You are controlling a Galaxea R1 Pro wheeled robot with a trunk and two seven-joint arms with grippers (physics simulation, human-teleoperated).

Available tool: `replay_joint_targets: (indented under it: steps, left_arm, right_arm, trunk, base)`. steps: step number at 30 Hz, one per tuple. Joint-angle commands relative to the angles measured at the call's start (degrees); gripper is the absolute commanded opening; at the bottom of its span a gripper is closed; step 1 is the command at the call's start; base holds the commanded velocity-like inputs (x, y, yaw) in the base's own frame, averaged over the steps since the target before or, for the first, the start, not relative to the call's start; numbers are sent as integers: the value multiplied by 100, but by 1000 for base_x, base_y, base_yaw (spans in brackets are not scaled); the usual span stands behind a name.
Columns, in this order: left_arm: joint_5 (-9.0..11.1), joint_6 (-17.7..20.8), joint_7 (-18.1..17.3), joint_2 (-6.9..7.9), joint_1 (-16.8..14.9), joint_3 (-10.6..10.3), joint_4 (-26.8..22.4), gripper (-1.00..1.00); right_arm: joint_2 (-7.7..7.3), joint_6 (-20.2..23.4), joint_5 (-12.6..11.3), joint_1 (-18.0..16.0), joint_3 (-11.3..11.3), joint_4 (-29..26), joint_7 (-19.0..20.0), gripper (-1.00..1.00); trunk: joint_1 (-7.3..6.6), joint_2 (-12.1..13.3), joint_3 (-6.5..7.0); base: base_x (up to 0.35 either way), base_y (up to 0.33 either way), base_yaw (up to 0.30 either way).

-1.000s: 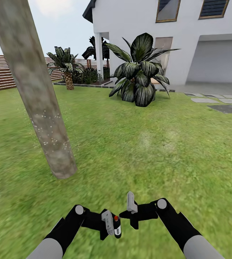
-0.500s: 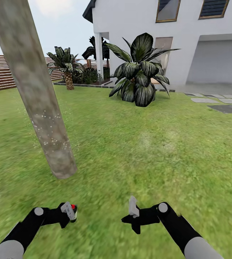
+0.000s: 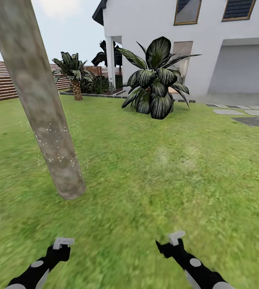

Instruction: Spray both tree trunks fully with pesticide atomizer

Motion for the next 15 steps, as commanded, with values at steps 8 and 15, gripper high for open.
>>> replay_joint_targets:
  steps: [8,15]
  left_arm:
    - [480,-635,17,-2,763,48,61,-100]
    - [481,-727,17,5,810,82,64,-100]
  right_arm:
    - [-477,-82,-169,56,-40,952,-549,100]
    - [-486,-82,-1280,131,-46,1023,-549,100]
  trunk:
    - [0,0,0]
    - [0,0,0]
  base:
    - [0,0,0]
    - [-3,0,-247]
